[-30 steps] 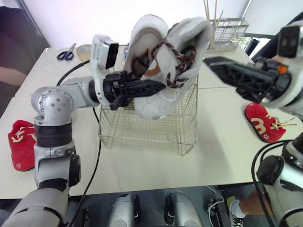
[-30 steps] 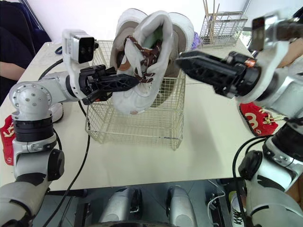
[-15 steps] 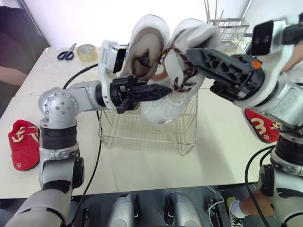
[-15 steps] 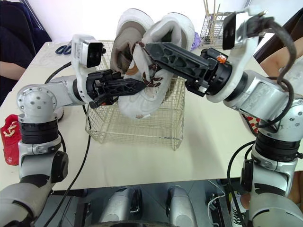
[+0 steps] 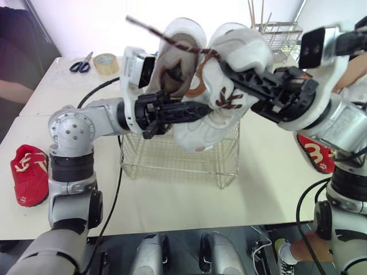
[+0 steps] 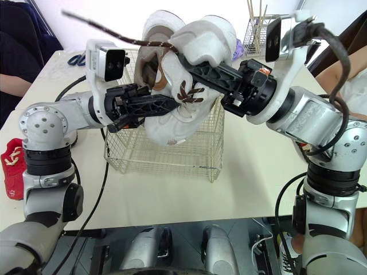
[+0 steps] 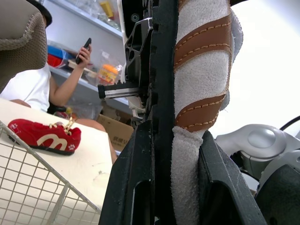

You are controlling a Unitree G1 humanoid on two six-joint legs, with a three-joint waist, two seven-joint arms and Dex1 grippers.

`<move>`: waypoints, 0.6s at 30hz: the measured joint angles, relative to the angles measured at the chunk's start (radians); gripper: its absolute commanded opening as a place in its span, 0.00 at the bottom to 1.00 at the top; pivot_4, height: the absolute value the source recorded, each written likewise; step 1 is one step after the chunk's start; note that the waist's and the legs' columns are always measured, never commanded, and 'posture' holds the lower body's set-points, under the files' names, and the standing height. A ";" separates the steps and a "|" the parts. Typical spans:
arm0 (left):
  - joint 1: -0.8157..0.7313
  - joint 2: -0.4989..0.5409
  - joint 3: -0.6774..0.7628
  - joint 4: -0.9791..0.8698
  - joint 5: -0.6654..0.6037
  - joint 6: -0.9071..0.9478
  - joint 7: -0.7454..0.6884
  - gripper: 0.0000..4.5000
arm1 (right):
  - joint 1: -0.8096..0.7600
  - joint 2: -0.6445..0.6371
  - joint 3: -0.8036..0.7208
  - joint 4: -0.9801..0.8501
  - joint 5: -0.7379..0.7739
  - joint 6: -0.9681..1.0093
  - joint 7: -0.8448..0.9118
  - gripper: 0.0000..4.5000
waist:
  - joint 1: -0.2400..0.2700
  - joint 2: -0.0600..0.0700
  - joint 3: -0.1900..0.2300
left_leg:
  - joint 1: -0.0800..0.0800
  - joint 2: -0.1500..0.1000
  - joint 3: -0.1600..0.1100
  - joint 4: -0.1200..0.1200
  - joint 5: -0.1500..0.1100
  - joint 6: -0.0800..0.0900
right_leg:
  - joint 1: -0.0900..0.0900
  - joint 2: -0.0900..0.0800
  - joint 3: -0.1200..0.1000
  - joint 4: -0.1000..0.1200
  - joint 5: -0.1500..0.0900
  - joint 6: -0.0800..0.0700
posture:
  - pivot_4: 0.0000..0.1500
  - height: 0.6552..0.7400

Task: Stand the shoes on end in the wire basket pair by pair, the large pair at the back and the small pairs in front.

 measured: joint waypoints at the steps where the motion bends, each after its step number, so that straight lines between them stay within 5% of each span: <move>1: 0.005 0.004 -0.001 -0.006 0.000 -0.004 0.001 0.08 | -0.005 -0.010 0.007 0.000 0.000 0.000 0.000 0.16 | 0.000 0.000 0.000 | 0.000 0.000 0.000 0.000 0.000 0.000 | 0.000 0.000 0.000 0.000 0.000 0.000 | 1.00 1.00; 3: 0.012 0.013 -0.002 -0.016 0.002 -0.013 -0.003 0.08 | -0.023 -0.031 0.022 0.002 0.000 0.000 0.000 0.16 | 0.000 0.000 0.000 | 0.000 0.000 0.000 0.000 0.000 0.000 | 0.000 0.000 0.000 0.000 0.000 0.000 | 1.00 1.00; 11: 0.023 0.073 -0.006 -0.019 0.000 -0.012 0.034 0.97 | -0.082 -0.110 0.046 0.011 0.000 0.013 0.024 0.16 | 0.000 0.000 0.000 | 0.000 0.000 0.000 0.000 0.000 0.001 | 0.000 0.000 0.000 -0.001 0.000 0.000 | 1.00 1.00; 18: 0.056 0.125 0.031 -0.031 -0.003 -0.025 0.059 0.99 | -0.103 -0.143 0.063 0.046 -0.011 0.017 0.054 0.16 | 0.002 0.000 0.000 | 0.000 0.000 0.000 0.000 0.000 0.001 | 0.000 0.000 0.000 -0.001 0.000 0.000 | 1.00 1.00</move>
